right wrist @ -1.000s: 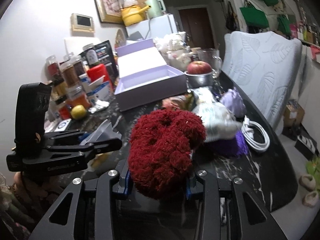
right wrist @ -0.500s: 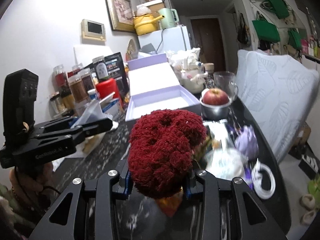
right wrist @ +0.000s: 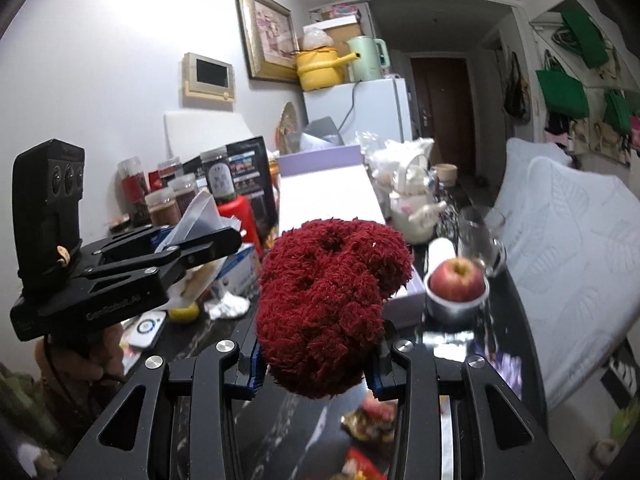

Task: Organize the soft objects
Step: 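Carry the zip bag and red scrunchie into the lavender box with both grippers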

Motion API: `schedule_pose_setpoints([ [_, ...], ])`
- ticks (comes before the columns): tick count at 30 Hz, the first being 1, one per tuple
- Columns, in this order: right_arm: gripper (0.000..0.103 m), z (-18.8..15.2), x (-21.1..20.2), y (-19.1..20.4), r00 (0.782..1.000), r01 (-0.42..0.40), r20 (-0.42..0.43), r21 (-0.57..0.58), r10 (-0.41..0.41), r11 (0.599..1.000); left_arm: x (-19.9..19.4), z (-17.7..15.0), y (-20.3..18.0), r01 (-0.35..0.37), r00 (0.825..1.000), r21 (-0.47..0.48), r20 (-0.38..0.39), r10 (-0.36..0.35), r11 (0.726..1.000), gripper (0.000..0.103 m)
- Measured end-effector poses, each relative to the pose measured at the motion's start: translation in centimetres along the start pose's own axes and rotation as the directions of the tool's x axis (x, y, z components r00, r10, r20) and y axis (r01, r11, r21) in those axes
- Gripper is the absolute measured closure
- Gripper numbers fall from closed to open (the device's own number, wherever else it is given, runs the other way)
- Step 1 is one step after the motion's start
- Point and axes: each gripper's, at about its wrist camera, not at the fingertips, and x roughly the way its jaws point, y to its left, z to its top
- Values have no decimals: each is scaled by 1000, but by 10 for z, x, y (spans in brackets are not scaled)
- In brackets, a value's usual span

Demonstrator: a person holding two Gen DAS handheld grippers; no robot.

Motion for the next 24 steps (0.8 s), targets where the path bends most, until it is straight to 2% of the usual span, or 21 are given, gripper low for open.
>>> schedule_pose_setpoints([
  [6,65,31,20,-2,1000,18,16,-50,-17,999,22,24,11,-7,1000,26,13,7,1000,69],
  [13,65,60,55,-8,998,62,24,-98,-60,993,56,52,32,-70,997,3,23,70,998,69],
  [19,64,87,90,-22,998,43,56,-72,-39,996,87,73,58,-166,986,-6,25,166,986,69],
  [24,64,106,119,-28,998,23,53,-79,-19,997,111,78,79,-218,976,-6,8,218,976,69],
])
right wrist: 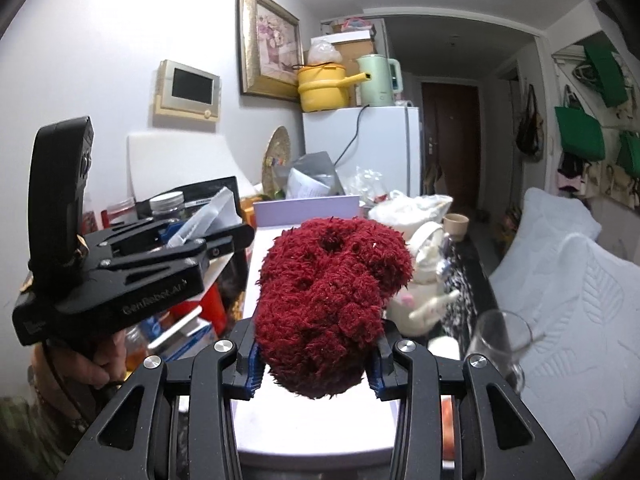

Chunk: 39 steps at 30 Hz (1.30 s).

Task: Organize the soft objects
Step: 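Carry the zip bag and red scrunchie into the lavender box with both grippers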

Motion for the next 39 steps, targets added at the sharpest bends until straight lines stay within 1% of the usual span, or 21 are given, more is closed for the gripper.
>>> schedule_pose_setpoints([
  [2,63,4,16,-3,1000,-10,-17,7,10,1000,14,-3,4,-9,1000,-9,-23,9,1000,69],
  [5,61,7,38,-8,999,-25,-35,27,25,999,32,-9,5,7,998,4,-63,-6,1000,69],
  [8,60,1,60,-16,997,-41,-55,65,44,997,50,-15,10,14,996,0,-90,-14,1000,69],
  [12,60,-9,87,-21,993,-31,-116,59,38,998,73,-26,15,-3,990,-6,-138,2,1000,69],
  [17,60,-21,111,-29,982,-17,-186,66,29,998,96,-39,16,-31,981,2,-192,31,1000,69],
  [20,60,-27,120,-34,976,-14,-218,67,28,998,110,-48,16,-15,971,-13,-237,12,1000,69],
  [21,60,-29,123,-35,973,-14,-230,69,29,998,116,-53,15,-13,966,-16,-259,8,1000,69],
  [24,60,-34,132,-38,964,-9,-266,74,28,997,129,-64,10,-20,955,11,-296,22,1000,69],
  [28,60,-40,142,-39,952,5,-306,68,16,998,148,-80,7,4,929,-1,-370,-4,1000,69],
  [31,60,-44,149,-41,943,12,-332,74,13,997,154,-88,8,-8,917,0,-398,8,1000,69],
  [33,60,-47,152,-44,937,11,-348,86,19,996,158,-89,9,-32,910,-4,-413,28,999,69],
  [35,57,-48,154,-44,934,11,-357,83,19,997,161,-90,11,-37,905,-10,-425,29,999,69],
  [37,52,-50,156,-43,930,16,-367,75,13,997,165,-91,11,-45,891,-14,-452,34,999,67],
  [38,50,-50,157,-43,928,17,-371,72,11,997,167,-92,11,-43,887,-22,-461,28,999,67],
  [39,45,-51,158,-43,927,18,-374,71,10,997,170,-93,12,-35,883,-37,-470,13,999,67],
])
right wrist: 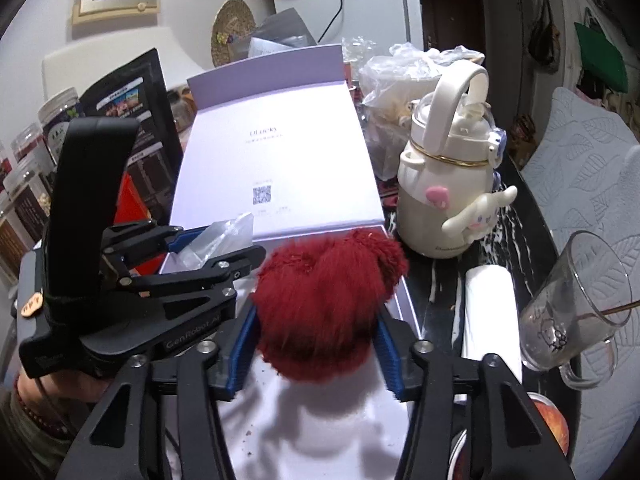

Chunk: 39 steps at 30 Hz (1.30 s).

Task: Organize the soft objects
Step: 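Carry the zip bag and red scrunchie into the lavender box with both grippers, then open both grippers to release the bag and scrunchie, then lift away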

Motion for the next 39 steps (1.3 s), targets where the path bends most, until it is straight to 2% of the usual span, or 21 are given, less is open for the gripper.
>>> schedule_pose_setpoints([
  [4,32,0,0,0,1000,21,-6,1,-21,1000,11,-1,1,27,998,-28,-63,-28,999,66],
  [6,32,0,-1,-1,1000,30,-4,0,-30,1000,12,0,1,17,997,-28,-72,-19,999,59],
  [8,32,1,-2,-2,999,38,-4,0,-38,999,11,0,1,-3,997,-26,-72,1,1000,48],
  [12,31,2,-4,-3,998,55,5,10,-55,998,7,1,3,-34,998,-20,-50,33,999,38],
  [18,31,4,-16,-1,997,75,25,-2,-75,997,-2,2,6,-43,999,-21,-34,42,999,37],
  [24,31,9,-39,9,994,94,62,-29,-92,995,-30,7,6,-47,999,-20,18,48,999,37],
  [33,31,11,-95,31,982,120,150,-47,-112,992,-94,12,4,-57,992,-22,109,59,998,37],
  [39,30,10,-138,46,970,132,212,-52,-119,990,-145,10,-2,-63,982,-12,180,64,998,37],
])
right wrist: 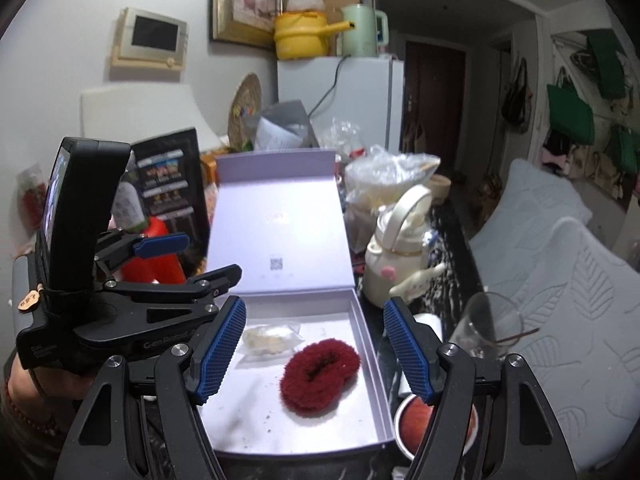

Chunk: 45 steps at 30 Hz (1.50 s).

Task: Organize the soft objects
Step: 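Open both grippers to release the bag and scrunchie, then lift away, then move both tools back toward the snacks on the table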

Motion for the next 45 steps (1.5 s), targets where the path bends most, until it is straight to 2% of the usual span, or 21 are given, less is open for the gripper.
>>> schedule_pose_setpoints([
  [12,25,1,-91,20,991,22,131,-20,-19,1000,-95,1,-7,-6,991,6,133,5,1000,35],
  [13,24,0,-98,20,990,24,138,-20,-21,1000,-103,0,-9,-9,990,8,143,8,1000,34],
  [16,23,-3,-116,21,987,34,157,-17,-31,999,-122,-5,-12,-7,986,5,168,6,1000,23],
  [21,17,-13,-144,25,981,49,190,-18,-44,999,-152,-16,-17,3,978,8,209,-5,1000,23],
  [33,8,-45,-191,25,970,84,226,41,-91,996,-188,-50,-40,62,966,55,247,-74,997,23],
  [39,8,-70,-200,22,974,92,204,55,-101,994,-188,-69,-54,149,967,70,198,-160,986,23],
  [45,8,-106,-207,17,977,125,168,63,-134,990,-185,-95,-77,160,970,131,164,-181,978,23],
])
